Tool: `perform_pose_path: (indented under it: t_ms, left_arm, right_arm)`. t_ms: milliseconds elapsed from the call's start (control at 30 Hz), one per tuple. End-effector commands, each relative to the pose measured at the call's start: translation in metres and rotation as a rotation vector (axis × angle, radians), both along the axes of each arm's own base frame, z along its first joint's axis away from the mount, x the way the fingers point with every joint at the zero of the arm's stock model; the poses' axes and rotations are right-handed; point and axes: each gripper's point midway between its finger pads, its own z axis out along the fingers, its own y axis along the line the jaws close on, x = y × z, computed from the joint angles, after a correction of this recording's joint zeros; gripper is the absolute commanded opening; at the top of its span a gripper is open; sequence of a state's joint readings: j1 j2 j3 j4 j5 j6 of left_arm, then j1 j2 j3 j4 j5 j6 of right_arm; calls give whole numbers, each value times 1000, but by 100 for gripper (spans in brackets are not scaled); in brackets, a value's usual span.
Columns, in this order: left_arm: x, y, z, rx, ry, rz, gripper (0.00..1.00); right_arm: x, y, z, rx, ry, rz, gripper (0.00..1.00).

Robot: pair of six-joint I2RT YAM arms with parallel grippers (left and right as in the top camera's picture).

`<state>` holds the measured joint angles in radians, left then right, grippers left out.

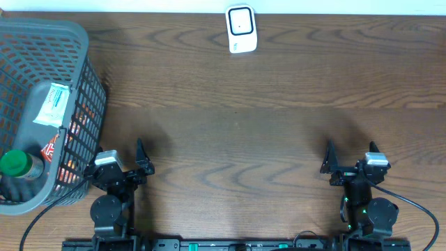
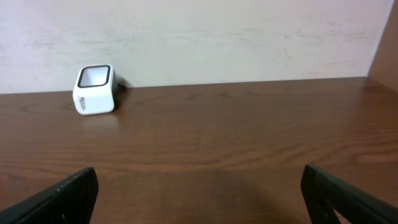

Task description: Scan the item barcode

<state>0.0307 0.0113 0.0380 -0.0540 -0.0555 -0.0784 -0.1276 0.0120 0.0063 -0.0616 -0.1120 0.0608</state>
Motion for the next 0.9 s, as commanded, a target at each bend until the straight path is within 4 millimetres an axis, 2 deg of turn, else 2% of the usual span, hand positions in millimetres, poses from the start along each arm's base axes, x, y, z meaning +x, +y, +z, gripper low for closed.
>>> perform_pose_path:
  t_ms: [0, 467, 533, 700, 767, 867]
  left_arm:
    - [0, 2, -20, 6, 47, 11, 98]
    - [1, 3, -16, -12, 30, 21, 98]
    - [2, -13, -17, -34, 32, -73, 98]
    - [-4, -73, -11, -51, 20, -423, 98]
    - [-9, -87, -5, -69, 13, -512, 98]
    - [-14, -99, 9, -101, 4, -582, 98]
  right_arm:
    - [0, 2, 0, 13, -1, 8, 99]
    - [0, 2, 0, 13, -1, 8, 99]
    - [0, 2, 0, 13, -1, 8, 99]
    - [0, 2, 0, 13, -1, 8, 99]
    - [0, 2, 0, 13, -1, 8, 99]
    - [0, 2, 0, 12, -1, 8, 99]
